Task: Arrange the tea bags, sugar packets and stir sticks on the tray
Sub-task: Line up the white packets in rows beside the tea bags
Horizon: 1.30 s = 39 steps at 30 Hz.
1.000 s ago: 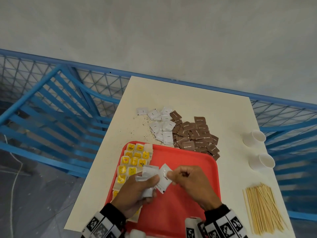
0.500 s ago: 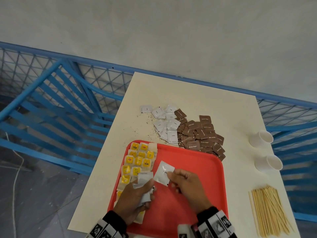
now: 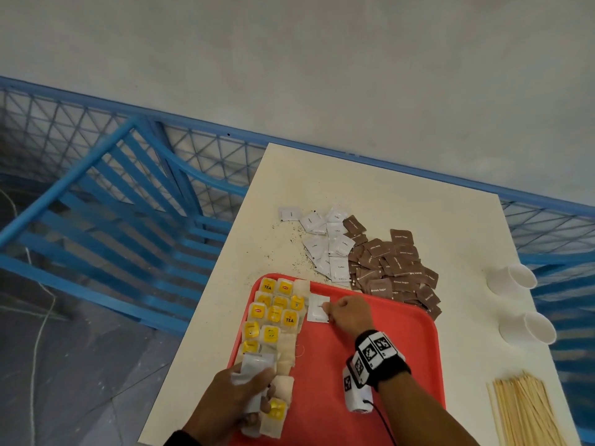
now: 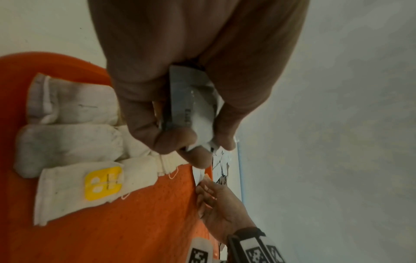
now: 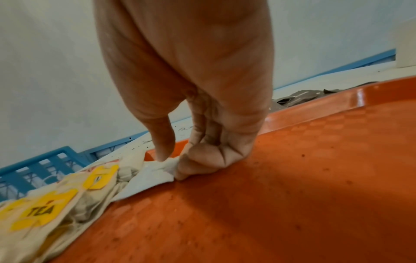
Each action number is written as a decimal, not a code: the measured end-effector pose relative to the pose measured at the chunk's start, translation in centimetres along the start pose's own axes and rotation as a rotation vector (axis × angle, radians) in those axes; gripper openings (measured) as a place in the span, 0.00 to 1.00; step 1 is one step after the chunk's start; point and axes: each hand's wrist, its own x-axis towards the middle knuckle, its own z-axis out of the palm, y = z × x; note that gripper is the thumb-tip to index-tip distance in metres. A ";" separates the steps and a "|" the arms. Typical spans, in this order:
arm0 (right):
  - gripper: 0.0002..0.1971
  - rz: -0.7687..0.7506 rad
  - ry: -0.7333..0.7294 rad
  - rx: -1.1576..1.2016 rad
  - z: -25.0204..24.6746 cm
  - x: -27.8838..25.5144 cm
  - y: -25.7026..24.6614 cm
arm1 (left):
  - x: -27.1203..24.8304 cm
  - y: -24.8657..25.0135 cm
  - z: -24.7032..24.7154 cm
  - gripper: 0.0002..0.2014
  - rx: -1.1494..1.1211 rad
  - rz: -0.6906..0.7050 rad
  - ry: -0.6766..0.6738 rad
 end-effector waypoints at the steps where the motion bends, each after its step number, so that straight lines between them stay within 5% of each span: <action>1: 0.16 -0.002 0.038 0.003 0.2 -0.4 0.0 | 0.1 0.1 -0.1 0.20 0.004 0.002 0.005; 4: 0.12 0.003 0.097 0.027 0.8 -1.9 -0.1 | 0.3 0.5 -0.2 0.17 0.009 -0.004 -0.002; 8: 0.19 -0.089 0.082 -0.064 2.4 -2.6 -0.5 | 0.8 0.5 -0.1 0.21 0.002 -0.013 -0.004; 17: 0.16 -0.104 0.101 -0.092 2.5 -2.0 -1.1 | 0.3 1.3 0.6 0.19 -0.004 0.013 -0.022; 21: 0.09 -0.229 0.157 0.038 0.1 -4.6 -2.7 | 0.1 2.1 1.5 0.15 -0.037 0.042 -0.048; 26: 0.10 -0.390 -0.348 0.287 -3.2 -11.6 -4.4 | 0.2 2.9 4.0 0.18 0.020 0.063 -0.088; 34: 0.09 -0.233 -0.097 0.609 -8.0 -12.9 -0.7 | -0.3 2.8 8.1 0.26 0.207 0.219 -0.139; 39: 0.10 -0.201 -0.101 0.687 -8.9 -13.6 0.9 | -0.9 3.4 10.7 0.19 0.227 0.351 -0.098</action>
